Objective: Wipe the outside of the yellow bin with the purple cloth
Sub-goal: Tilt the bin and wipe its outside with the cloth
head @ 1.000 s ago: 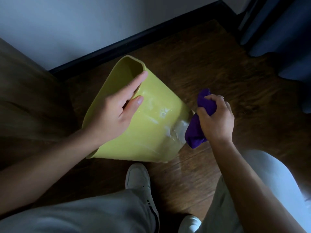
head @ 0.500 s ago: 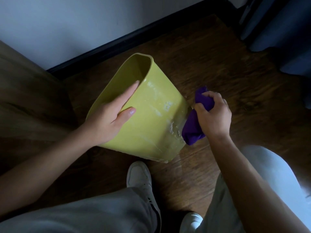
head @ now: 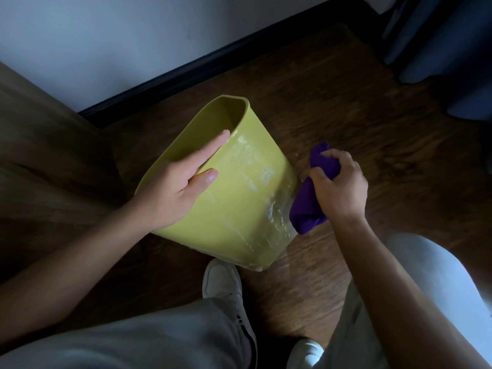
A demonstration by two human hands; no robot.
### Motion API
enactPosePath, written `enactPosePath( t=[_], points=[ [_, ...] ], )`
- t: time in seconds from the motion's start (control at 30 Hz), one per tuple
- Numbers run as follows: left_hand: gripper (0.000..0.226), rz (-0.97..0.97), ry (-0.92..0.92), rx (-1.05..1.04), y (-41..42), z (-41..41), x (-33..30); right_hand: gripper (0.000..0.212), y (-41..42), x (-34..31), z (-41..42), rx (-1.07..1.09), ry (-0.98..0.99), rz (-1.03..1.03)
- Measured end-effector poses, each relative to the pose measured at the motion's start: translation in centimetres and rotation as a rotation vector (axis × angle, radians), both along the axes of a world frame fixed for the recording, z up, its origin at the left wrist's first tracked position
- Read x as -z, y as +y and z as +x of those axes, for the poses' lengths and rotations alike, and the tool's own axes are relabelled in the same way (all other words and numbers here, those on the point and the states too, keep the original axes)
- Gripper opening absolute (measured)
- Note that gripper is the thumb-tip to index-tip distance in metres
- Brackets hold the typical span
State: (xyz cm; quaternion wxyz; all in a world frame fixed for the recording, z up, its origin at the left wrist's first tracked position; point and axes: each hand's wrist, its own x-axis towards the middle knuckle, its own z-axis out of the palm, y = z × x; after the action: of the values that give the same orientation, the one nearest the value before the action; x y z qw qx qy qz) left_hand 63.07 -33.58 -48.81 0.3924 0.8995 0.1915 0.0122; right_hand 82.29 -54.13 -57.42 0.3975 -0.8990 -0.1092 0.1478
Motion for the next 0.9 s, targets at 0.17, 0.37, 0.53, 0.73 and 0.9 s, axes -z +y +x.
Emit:
enactPosePath(
  t=[0.17, 0.37, 0.53, 0.73, 0.9],
  points=[
    [0.062, 0.004, 0.096, 0.002, 0.8, -0.3, 0.8, 0.042, 0.2, 0.0, -0.2, -0.002, 0.011, 0.005],
    [0.061, -0.019, 0.093, -0.001, 0.7, 0.0, 0.9, 0.040, 0.6, -1.0, -1.0, -0.088, -0.045, 0.073],
    [0.061, -0.010, 0.088, -0.003, 0.8, 0.0, 1.0, 0.040, 2.4, -3.2, -0.5, -0.192, -0.052, 0.175],
    [0.053, -0.058, 0.076, -0.028, 0.5, 0.2, 1.3, 0.043, 7.9, -6.5, -1.5, -0.391, -0.125, 0.281],
    [0.059, 0.023, -0.024, -0.042, 0.3, 0.0, 1.5, 0.049, 9.9, -5.2, -4.6, -0.416, -0.177, 0.172]
  ],
)
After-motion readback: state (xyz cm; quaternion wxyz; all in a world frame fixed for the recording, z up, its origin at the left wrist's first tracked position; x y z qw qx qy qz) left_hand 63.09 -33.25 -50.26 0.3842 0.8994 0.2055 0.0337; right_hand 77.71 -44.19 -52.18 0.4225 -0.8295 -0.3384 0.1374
